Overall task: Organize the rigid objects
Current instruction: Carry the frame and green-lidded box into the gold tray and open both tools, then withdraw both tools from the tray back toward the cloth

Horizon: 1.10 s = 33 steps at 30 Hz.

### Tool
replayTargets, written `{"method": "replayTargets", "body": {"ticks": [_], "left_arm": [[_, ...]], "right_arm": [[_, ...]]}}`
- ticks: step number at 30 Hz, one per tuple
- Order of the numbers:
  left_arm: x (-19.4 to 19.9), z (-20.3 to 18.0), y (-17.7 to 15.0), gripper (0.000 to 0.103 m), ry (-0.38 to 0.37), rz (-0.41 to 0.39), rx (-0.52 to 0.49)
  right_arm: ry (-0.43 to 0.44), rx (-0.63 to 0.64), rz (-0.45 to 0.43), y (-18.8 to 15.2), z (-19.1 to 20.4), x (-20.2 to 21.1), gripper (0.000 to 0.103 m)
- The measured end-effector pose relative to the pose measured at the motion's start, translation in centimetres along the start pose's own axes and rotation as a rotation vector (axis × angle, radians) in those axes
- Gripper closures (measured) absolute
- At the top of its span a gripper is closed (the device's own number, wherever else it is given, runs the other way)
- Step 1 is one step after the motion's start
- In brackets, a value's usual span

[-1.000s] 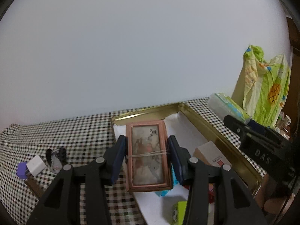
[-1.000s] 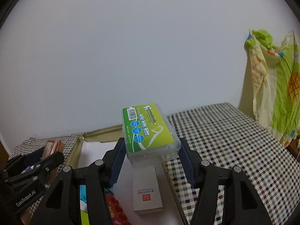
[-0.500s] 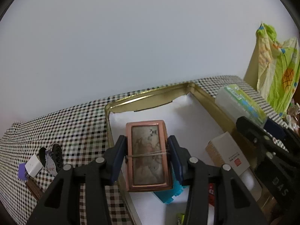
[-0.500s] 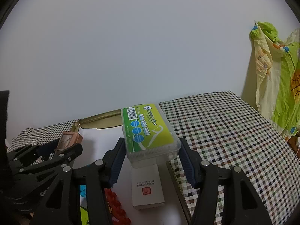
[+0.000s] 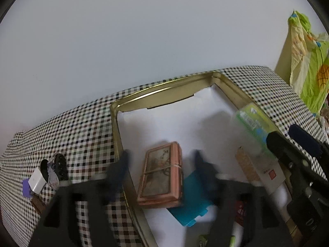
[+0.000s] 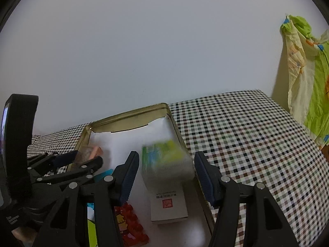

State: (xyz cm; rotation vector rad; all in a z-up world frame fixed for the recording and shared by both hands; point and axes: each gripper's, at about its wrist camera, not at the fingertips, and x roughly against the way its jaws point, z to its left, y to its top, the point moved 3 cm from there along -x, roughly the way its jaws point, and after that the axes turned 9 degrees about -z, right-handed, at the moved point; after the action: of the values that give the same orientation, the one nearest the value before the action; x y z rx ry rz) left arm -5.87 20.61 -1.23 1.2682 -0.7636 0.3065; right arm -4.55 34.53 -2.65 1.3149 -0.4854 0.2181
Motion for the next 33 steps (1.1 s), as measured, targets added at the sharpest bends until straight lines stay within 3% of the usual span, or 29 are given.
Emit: {"method": "replayTargets", "body": {"ticks": [2,4,5,7,9,14,20,29,33], "left_arm": [[0.8,0.1,0.2,0.016,0.031,-0.043,0.0],[1.5,0.5,0.3,0.001,0.053,-0.079,0.009],[2.1,0.8,0.3,0.001,0.058,-0.115,0.022],[2.9,1.2,0.3,0.001,0.075,-0.168,0.039],[3.5,1.6,0.2,0.001,0.09,-0.201,0.044],[4.4,3.1,-0.5,0.001,0.093,-0.249,0.098],[5.0,4.6,-1.6,0.001,0.092,-0.286,0.125],[5.8,7.6,-3.9,0.001,0.174,-0.366,0.12],[6.0,9.0,-5.0,0.001,0.196,-0.398,0.13]], "right_arm": [[-0.006,-0.013,-0.001,0.1,-0.1,0.1,0.04],[-0.01,-0.039,-0.015,0.1,-0.5,0.6,0.036],[-0.015,-0.062,-0.033,0.3,-0.9,0.9,0.036],[-0.008,-0.112,-0.073,0.6,-1.5,1.7,0.034],[0.01,-0.163,-0.112,1.0,-2.2,2.5,0.025],[0.031,-0.205,-0.174,1.3,-2.7,3.7,0.024],[-0.001,-0.136,-0.231,1.3,-1.5,4.0,0.024],[-0.129,-0.049,-0.461,1.1,-0.8,7.1,0.024],[-0.147,-0.033,-0.495,0.7,-0.2,7.3,0.024]]}}
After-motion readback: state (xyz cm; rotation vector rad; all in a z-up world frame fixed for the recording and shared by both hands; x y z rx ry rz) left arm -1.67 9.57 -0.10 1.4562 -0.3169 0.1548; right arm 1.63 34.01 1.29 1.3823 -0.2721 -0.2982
